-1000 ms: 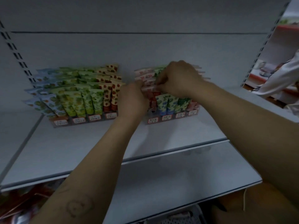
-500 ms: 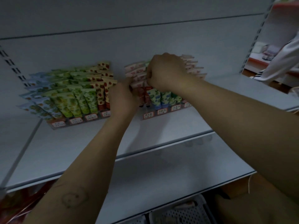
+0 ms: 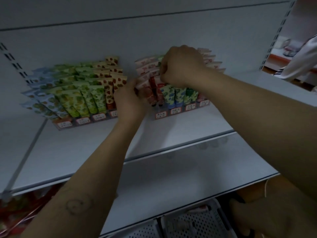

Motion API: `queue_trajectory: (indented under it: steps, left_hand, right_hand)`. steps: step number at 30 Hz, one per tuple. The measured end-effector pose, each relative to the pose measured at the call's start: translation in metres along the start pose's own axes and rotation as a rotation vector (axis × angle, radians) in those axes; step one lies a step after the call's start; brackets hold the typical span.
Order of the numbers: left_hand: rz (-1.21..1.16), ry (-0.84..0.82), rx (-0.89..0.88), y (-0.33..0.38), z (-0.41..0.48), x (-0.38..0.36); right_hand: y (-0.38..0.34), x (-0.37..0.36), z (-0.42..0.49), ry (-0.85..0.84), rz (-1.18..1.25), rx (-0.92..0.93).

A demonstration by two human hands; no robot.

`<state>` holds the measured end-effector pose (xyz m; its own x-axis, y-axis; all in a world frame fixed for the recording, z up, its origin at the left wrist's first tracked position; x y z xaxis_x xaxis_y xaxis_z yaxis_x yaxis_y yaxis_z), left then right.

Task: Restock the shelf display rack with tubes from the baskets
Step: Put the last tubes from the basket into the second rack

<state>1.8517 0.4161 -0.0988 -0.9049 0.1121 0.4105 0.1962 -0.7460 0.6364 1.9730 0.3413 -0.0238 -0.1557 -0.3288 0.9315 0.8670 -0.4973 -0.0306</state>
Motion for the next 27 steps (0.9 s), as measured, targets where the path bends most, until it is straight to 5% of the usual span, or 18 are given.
queue_trajectory:
  steps: [10,22,27]
  left_hand:
    - [0.097,-0.066,-0.148,0.021,0.007,-0.008]
    - [0.125,-0.081,-0.04,0.014,0.008,-0.002]
    - [0.16,-0.256,0.105,0.023,0.008,0.007]
  right_hand:
    - [0.001,-0.001,0.002,0.009,-0.018,0.015]
    - [-0.005,0.002,-0.032,-0.052,-0.023,0.074]
    - [0.004,0.004,-0.081,0.013,0.097,0.082]
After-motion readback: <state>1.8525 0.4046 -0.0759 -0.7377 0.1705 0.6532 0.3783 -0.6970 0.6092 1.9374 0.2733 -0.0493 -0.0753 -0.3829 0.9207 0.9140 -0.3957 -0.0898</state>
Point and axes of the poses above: each hand's wrist, its own z-axis towards the middle knuckle, its own x-axis out of the back of the hand, y = z × x, the point moved 5 cm from there along z, towards the middle knuckle, and after that the axes turned 4 degrees about -z, right-handed, at the moved point
